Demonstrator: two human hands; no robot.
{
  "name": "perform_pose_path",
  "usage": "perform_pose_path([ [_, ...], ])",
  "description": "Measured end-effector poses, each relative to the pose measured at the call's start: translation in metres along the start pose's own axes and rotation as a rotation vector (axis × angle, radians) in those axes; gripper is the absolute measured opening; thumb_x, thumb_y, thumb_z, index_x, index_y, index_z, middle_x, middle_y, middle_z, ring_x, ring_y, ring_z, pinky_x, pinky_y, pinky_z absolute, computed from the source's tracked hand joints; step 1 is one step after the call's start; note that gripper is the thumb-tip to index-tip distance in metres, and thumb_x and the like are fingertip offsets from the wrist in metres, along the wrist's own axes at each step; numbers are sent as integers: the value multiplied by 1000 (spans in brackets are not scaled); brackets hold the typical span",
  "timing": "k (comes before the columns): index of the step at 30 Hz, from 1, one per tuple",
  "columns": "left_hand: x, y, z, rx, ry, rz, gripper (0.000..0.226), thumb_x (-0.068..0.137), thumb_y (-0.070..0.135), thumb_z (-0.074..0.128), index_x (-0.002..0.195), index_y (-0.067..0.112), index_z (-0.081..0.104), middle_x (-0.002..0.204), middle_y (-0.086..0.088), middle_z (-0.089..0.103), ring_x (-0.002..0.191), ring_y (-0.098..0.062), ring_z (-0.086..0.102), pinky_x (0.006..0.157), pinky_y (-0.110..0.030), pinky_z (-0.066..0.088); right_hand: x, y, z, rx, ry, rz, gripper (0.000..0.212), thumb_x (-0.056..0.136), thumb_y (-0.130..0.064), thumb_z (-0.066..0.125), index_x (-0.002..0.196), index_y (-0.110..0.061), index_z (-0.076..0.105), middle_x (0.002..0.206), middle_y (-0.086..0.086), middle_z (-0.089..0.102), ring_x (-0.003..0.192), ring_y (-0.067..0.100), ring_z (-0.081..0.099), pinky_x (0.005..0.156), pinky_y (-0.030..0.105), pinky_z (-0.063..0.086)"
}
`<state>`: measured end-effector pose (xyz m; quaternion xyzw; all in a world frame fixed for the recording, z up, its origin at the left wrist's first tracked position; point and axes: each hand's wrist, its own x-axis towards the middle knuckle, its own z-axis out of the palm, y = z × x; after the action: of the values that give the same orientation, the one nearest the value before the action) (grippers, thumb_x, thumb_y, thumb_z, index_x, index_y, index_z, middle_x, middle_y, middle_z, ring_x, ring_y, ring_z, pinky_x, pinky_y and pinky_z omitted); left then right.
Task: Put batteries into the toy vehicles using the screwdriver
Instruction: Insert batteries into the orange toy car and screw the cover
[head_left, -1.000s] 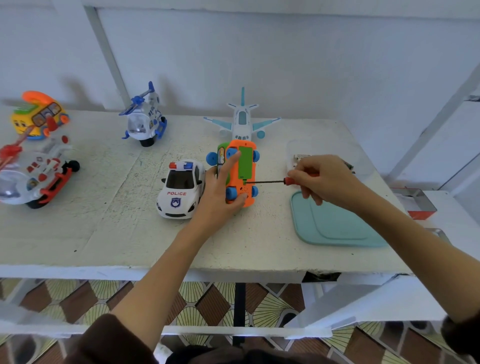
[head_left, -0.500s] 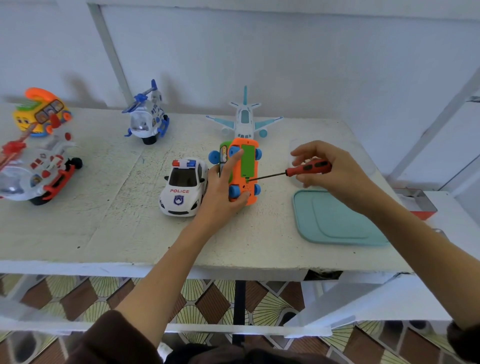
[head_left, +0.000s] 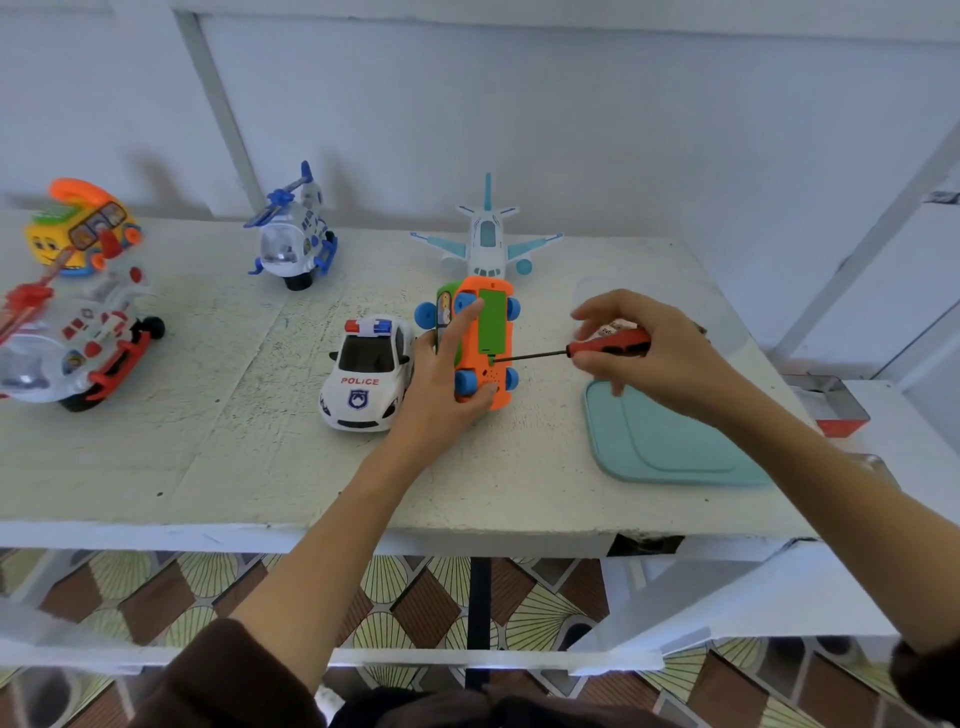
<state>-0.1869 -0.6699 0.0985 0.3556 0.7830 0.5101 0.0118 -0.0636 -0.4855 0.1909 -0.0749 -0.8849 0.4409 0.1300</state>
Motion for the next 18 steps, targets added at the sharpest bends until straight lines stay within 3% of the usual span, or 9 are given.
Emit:
perform_pose_path([
  [2,0,0,-1,-27,2,-9,78,86,17,65,134,53,17,138,-9,30,119,-16,40,99,-38,44,4,-2,2,-52,7,58,25,90,-36,52,96,-12,56,70,5,65,42,15,57,39,21,44],
  [4,-1,1,-2,-1,1,-14,77,82,24,63,131,61,16,138,-9,30,120,-18,41,100,-42,45,7,-2,-1,-37,18,84,24,93,-29,49,86,-8,58,59,7,63,36,14,51,37,21,39],
  [6,-1,3,-2,24,4,-20,76,78,30,59,128,64,13,136,-10,31,119,-20,41,98,-43,45,6,-2,-5,66,24,56,4,86,-13,62,89,-11,61,69,8,64,45,11,56,43,19,43],
  [8,-2,3,-1,22,2,-20,76,80,27,60,132,60,15,135,-10,31,118,-20,40,99,-43,45,5,1,-7,110,2,32,23,79,-5,69,98,-16,62,87,5,64,63,9,61,53,18,49],
  [10,-3,2,0,27,-1,-12,73,81,26,60,135,52,17,133,-9,30,116,-18,39,100,-39,43,5,0,-5,91,-4,57,30,79,-17,70,106,-17,58,92,2,64,70,15,65,54,22,53],
  [13,-2,1,0,-7,14,-10,71,84,22,62,133,50,19,135,-9,29,117,-17,39,95,-34,42,7,-4,-3,46,5,132,35,87,-41,52,101,-9,57,68,5,66,47,22,62,41,23,48],
  [15,-2,1,0,-10,22,-9,72,87,12,64,131,49,21,137,-12,29,116,-16,39,93,-30,40,6,-3,-3,47,29,111,25,91,-29,54,99,-6,59,64,9,65,44,19,60,41,21,46],
  [16,-2,1,1,-7,26,-6,73,88,10,64,130,50,21,137,-12,29,115,-15,39,93,-28,39,5,-2,-3,72,31,103,16,89,-19,58,101,-7,60,70,11,66,49,17,62,45,20,49],
  [18,-2,1,1,4,32,-3,72,87,16,65,131,51,19,137,-13,29,116,-16,38,94,-29,38,4,-2,-3,157,-8,113,22,85,-7,62,106,-12,58,86,12,64,63,17,66,56,22,54],
])
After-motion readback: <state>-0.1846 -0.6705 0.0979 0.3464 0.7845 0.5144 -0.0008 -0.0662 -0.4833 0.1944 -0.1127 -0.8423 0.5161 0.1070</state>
